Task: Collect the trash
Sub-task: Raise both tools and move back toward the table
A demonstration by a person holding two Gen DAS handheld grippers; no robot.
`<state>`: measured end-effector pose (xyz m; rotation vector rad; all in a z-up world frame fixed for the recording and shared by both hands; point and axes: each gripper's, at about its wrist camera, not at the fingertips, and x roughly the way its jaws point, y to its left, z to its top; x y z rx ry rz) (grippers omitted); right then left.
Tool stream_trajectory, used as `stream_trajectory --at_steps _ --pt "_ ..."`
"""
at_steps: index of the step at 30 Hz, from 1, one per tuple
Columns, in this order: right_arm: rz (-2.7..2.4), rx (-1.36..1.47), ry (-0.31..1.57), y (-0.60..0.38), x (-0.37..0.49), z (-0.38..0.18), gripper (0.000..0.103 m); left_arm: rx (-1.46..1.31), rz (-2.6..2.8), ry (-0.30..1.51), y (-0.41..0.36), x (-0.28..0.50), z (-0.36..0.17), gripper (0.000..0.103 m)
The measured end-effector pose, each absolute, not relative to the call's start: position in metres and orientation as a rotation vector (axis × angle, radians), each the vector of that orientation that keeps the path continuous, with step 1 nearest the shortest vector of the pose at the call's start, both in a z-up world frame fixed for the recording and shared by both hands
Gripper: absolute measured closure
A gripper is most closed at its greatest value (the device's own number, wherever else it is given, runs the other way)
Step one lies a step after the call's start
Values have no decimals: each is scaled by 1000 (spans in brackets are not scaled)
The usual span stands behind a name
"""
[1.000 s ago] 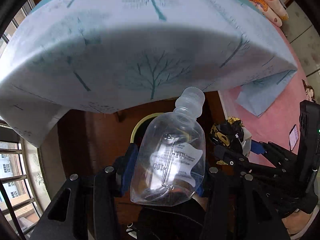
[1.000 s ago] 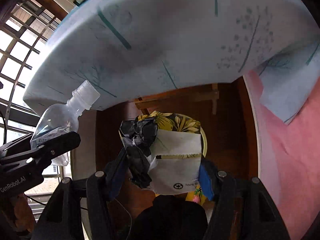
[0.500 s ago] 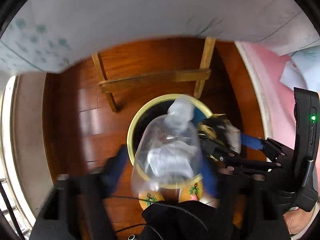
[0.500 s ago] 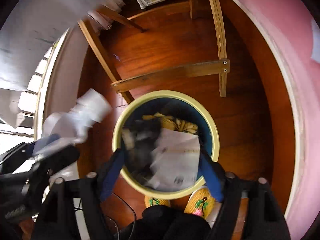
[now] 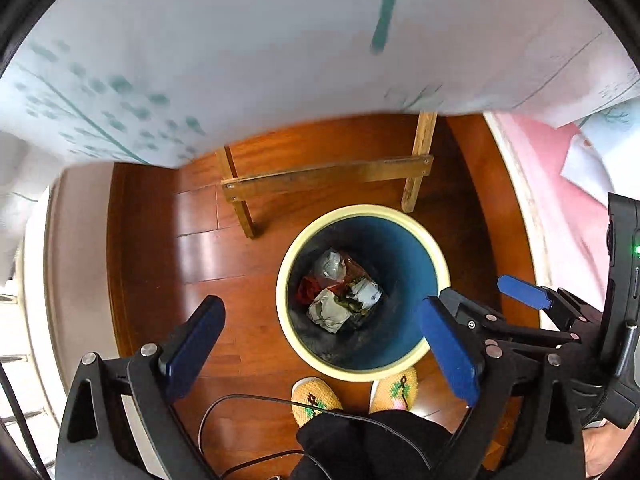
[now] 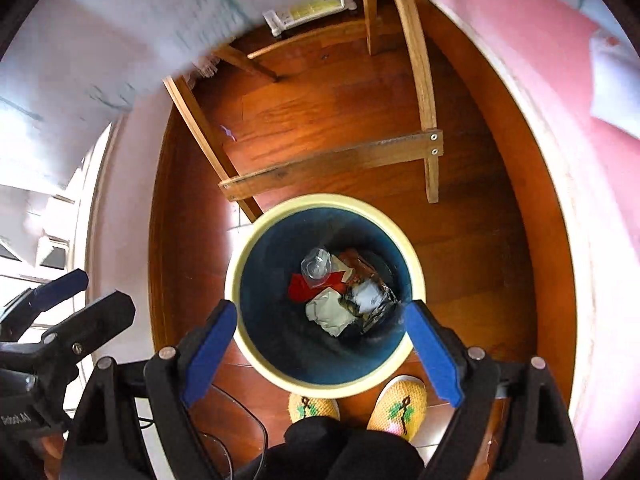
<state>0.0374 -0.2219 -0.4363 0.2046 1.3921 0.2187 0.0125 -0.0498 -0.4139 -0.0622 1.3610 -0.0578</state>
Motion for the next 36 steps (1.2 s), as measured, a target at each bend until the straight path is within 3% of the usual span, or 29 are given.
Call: stream_trajectory --at_steps 6,13,22,29,36 --pt "214 224 1360 -232 31 -363 16 -72 -59 1339 -55 5 -345 6" --pt "255 235 1303 -244 31 -256 16 -66 -55 1282 -53 -3 -229 6" --pt "367 163 1110 -253 50 -119 16 -45 -5 1131 -53 -5 -84 6" --pt "430 144 935 -263 73 -48 16 -25 59 997 -60 3 -12 6" --pt "462 131 847 -266 101 -9 16 -33 117 935 -58 30 25 6"
